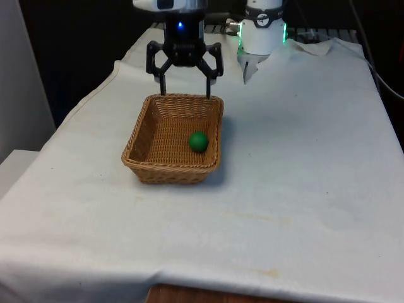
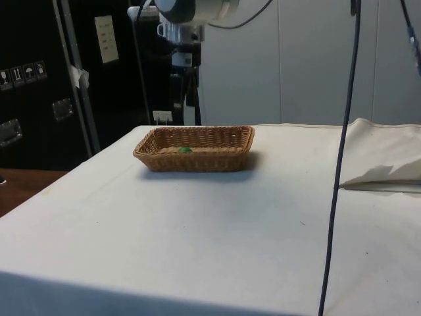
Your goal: Pick up the ball and place it into the basket.
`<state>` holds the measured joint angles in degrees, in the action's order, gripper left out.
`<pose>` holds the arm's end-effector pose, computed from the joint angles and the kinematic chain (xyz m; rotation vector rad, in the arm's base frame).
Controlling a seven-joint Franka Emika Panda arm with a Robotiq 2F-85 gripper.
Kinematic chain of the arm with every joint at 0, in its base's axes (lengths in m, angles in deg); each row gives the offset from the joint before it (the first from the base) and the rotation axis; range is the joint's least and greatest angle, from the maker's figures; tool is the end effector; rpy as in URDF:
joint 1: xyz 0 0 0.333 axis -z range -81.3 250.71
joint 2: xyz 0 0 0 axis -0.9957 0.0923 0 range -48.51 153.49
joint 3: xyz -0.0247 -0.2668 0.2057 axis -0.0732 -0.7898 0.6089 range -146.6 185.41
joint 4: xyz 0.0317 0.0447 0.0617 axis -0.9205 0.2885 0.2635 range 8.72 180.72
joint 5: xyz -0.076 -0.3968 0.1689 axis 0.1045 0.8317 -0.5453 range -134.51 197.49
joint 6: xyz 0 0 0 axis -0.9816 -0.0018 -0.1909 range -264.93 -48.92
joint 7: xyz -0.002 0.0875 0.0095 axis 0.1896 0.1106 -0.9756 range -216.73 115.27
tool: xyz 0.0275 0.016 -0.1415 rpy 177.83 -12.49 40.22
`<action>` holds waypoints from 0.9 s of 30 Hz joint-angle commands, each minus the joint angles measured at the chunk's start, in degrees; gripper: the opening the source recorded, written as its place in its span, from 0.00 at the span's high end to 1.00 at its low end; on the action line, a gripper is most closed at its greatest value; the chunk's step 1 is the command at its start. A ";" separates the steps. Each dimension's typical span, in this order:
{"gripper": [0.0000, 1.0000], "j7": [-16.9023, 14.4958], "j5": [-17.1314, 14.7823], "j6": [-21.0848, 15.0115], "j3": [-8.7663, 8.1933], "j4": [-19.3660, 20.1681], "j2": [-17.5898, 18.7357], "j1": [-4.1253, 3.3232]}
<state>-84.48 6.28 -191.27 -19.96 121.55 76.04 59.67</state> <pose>0.6336 -0.1475 0.2448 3.1121 0.1061 0.2261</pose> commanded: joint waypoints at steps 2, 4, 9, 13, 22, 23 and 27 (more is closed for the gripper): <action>0.00 1.60 2.46 0.57 -0.52 0.57 -1.32 -1.03; 0.00 2.12 3.67 0.92 -0.17 0.69 -2.06 -1.09; 0.00 1.89 4.58 1.32 0.69 0.69 -3.04 -0.92; 0.00 2.01 6.30 2.18 0.80 0.74 -4.07 -1.83; 0.00 1.26 7.68 2.92 2.01 0.86 -5.16 -2.23; 0.00 1.15 7.79 2.98 2.18 0.86 -5.27 -2.29; 0.00 0.52 7.39 2.98 2.86 0.63 -5.10 -2.01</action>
<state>-83.96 13.67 -188.29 -17.09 122.18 70.94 57.66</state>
